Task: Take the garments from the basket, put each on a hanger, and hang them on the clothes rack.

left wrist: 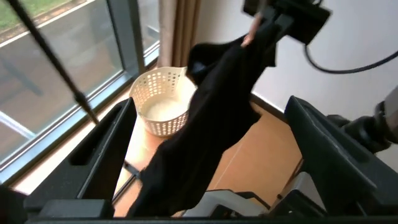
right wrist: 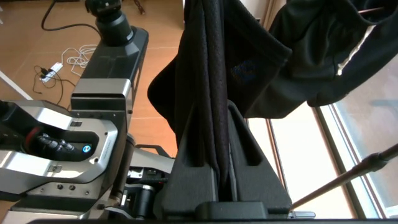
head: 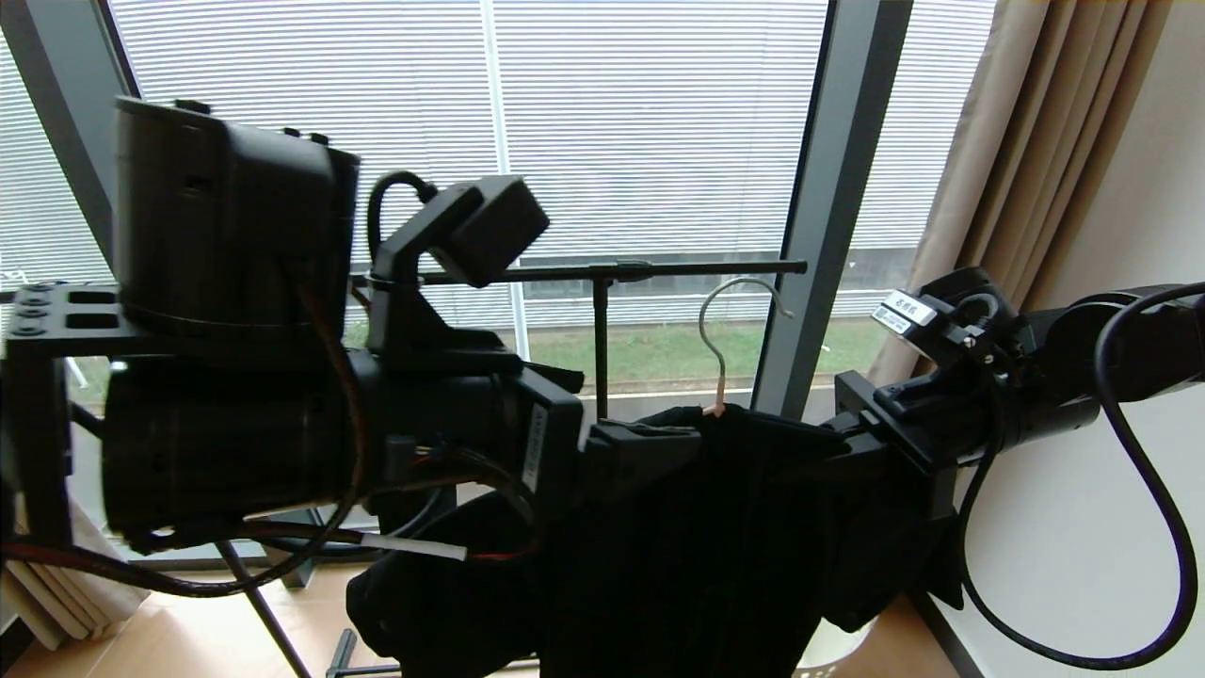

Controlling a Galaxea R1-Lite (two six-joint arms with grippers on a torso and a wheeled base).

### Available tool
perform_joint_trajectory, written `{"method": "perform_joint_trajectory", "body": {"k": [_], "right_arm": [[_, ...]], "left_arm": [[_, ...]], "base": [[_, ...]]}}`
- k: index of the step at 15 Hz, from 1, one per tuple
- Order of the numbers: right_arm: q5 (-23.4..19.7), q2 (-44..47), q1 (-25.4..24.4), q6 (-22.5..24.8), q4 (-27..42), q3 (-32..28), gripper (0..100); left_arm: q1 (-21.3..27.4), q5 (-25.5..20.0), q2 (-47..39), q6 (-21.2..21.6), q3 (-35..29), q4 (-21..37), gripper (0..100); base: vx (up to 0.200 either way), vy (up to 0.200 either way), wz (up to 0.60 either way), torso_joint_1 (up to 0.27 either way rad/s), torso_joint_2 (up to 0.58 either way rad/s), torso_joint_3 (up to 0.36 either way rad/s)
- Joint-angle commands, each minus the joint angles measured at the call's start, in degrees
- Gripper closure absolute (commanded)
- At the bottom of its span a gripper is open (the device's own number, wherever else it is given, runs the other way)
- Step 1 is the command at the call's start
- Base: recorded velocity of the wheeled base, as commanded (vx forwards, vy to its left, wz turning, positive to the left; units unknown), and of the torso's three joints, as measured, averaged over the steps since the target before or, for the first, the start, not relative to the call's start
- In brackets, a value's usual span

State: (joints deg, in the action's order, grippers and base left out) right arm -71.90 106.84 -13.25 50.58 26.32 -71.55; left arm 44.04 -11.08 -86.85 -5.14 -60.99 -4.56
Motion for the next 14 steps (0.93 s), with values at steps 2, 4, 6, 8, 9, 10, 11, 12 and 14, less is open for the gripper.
{"method": "perform_joint_trajectory", "body": {"k": [2,4,6,8,9,10,11,12,14], "right_arm": [[0.1,0.2,1.1,0.0,-1.3,0.2,100],[0.3,0.5,1.5,0.2,-1.5,0.3,100],[0.3,0.5,1.5,0.2,-1.5,0.3,100],[0.4,0.4,1.6,0.3,-1.5,0.4,100],[0.4,0.4,2.0,0.3,-1.5,0.4,100],[0.4,0.4,2.0,0.3,-1.7,0.4,100],[0.4,0.4,2.3,0.3,-2.4,0.6,100],[0.4,0.4,2.3,0.3,-2.8,0.8,100],[0.4,0.4,2.3,0.2,-3.2,1.0,100]], "left_arm": [[-10.7,-5.6,7.3,3.8,8.7,-0.3,0],[-21.1,-17.4,8.4,8.0,14.8,-3.7,0],[-28.2,-23.9,8.2,11.7,18.9,-7.0,0],[-31.7,-27.3,7.0,14.4,20.9,-8.7,0],[-34.4,-30.8,5.0,16.7,22.8,-9.6,0],[-34.8,-31.2,3.7,18.1,23.5,-9.7,0],[-35.1,-31.2,2.6,18.9,23.9,-9.7,0],[-35.1,-31.3,2.2,18.9,24.5,-9.7,0],[-34.7,-31.3,1.0,19.1,25.8,-10.2,0]], "base": [[0.0,0.0,0.0,0.0,0.0,0.0],[0.0,0.0,0.0,0.0,0.0,0.0],[0.0,0.0,0.0,0.0,0.0,0.0],[0.0,0.0,0.0,0.0,0.0,0.0],[0.0,0.0,0.0,0.0,0.0,0.0],[0.0,0.0,0.0,0.0,0.0,0.0],[0.0,0.0,0.0,0.0,0.0,0.0],[0.0,0.0,0.0,0.0,0.0,0.0],[0.0,0.0,0.0,0.0,0.0,0.0]]}}
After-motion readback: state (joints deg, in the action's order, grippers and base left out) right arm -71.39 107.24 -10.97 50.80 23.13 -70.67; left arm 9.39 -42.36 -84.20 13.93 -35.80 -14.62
